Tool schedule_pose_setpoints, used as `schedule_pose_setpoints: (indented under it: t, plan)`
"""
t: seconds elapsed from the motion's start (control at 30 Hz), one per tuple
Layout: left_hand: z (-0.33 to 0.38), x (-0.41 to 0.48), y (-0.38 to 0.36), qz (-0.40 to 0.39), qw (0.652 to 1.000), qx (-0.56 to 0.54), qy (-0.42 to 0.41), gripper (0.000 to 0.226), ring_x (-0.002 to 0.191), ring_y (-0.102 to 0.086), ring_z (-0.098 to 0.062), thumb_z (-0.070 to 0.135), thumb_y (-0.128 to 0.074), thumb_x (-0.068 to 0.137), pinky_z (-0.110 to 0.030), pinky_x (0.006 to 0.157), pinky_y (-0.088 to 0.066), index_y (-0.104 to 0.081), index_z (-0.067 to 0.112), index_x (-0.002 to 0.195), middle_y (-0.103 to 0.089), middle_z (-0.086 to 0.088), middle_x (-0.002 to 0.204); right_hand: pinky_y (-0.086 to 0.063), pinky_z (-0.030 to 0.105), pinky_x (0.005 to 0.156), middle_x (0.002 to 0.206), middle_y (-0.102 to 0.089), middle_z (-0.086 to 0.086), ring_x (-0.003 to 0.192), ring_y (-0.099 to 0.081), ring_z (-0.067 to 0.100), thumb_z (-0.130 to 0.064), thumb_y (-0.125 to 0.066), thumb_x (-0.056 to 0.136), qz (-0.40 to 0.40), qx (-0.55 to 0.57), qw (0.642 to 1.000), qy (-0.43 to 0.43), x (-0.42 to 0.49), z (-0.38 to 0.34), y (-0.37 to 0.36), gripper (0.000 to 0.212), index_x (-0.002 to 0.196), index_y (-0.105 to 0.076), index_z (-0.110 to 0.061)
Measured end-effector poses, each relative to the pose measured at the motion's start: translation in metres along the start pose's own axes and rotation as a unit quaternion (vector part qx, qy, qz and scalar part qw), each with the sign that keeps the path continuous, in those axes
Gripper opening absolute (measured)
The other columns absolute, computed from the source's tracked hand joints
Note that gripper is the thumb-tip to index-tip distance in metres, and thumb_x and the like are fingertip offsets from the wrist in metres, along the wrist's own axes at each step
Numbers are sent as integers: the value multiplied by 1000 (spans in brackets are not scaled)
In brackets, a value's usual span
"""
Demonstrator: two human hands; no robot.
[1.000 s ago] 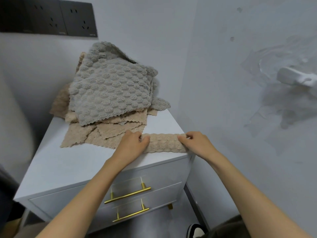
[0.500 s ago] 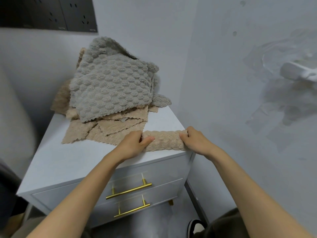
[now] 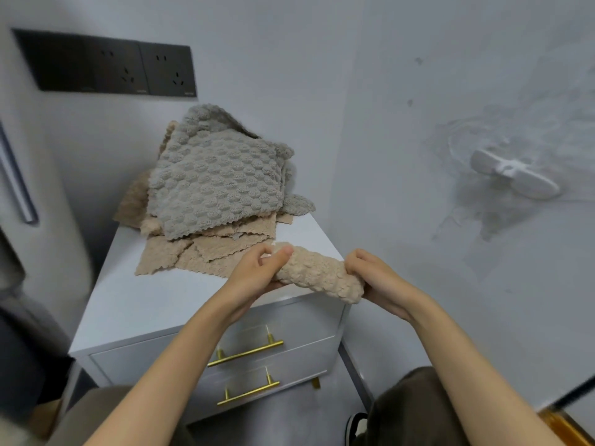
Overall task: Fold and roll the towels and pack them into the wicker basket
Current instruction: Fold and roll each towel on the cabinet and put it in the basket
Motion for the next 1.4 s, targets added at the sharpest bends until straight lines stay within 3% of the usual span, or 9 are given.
schedule_pose_setpoints:
  t: [0.23, 0.3, 0.43, 0.53, 0.67, 1.0, 1.13, 1.27, 1.4]
  plan:
    - [31, -30, -29, -17, 999, -2, -27, 18, 83, -69, -21, 25, -66, 87, -36, 80, -58, -54, 12, 85, -73, -11, 88, -35, 17, 51, 74, -37, -5, 62, -34, 7, -21, -49, 74, -16, -57, 998, 35, -57, -25, 15, 11, 82, -41, -20]
    - [43, -38, -38, -23, 999, 4, -39, 18, 80, -68, -21, 23, -67, 87, -38, 80, -58, -54, 11, 83, -72, -9, 83, -43, 15, 57, 82, -49, -1, 69, -48, 7, -24, -52, 88, -38, -76, 995, 57, -81, -36, 18, 7, 89, -49, -18]
    - [62, -57, -66, -84, 994, 56, -52, 19, 80, -67, -21, 21, -69, 86, -38, 80, -59, -56, 7, 91, -71, -18, 88, -50, 30, 90, 106, -70, -5, 96, -66, 11, -55, -47, 88, -97, -141, 984, 43, -121, -41, 18, 40, 107, -63, -24]
    - [65, -68, -88, -130, 985, 103, -54, 21, 74, -66, -16, 24, -70, 85, -33, 73, -58, -55, 9, 89, -69, -11, 80, -47, 35, 97, 118, -67, 1, 105, -64, 15, -54, -51, 90, -105, -157, 981, 43, -136, -34, 21, 49, 122, -58, -18]
    - [64, -84, -127, -162, 978, 123, -53, 25, 67, -64, -9, 27, -70, 84, -24, 65, -55, -57, 7, 91, -66, 0, 69, -49, 28, 94, 122, -64, 2, 107, -63, 14, -43, -42, 94, -68, -110, 990, 48, -174, -23, 40, 43, 129, -52, -21]
    - [14, -117, -239, -214, 958, 184, -47, 38, 73, -62, -9, 33, -66, 87, -20, 58, -57, -61, -1, 104, -64, -10, 91, -47, 38, 99, 124, -62, 7, 112, -61, 22, -40, -39, 97, 51, -71, 996, 5, -248, 57, 108, 33, 124, -52, -27]
    - [-26, -128, -285, -263, 942, 204, -31, 33, 90, -65, -15, 37, -63, 89, -28, 68, -59, -61, 9, 106, -64, -5, 103, -50, 31, 94, 119, -67, 0, 108, -64, 16, -36, -41, 99, 87, -34, 995, -32, -278, 104, 139, 36, 129, -53, -22]
    - [-69, -134, -321, -289, 923, 251, -36, 29, 105, -60, -17, 39, -53, 94, -39, 94, -51, -56, 17, 114, -59, 2, 111, -53, 24, 82, 111, -70, 0, 101, -67, 14, -33, -39, 101, 143, 33, 986, -85, -309, 161, 170, 29, 119, -58, -20]
    - [-122, -136, -343, -305, 907, 291, 1, 38, 113, -56, -22, 33, -48, 97, -39, 97, -47, -47, 12, 129, -54, -5, 125, -52, 37, 89, 118, -65, 11, 109, -63, 26, -32, -38, 103, 223, 104, 956, -157, -325, 252, 197, 29, 120, -54, -16]
Point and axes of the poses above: each hand's wrist, its own x-axis towards the middle knuckle, its own y-axis out of the back of the hand, z = x × y, the point moved 6 cm from there along x, towards the middle knuckle
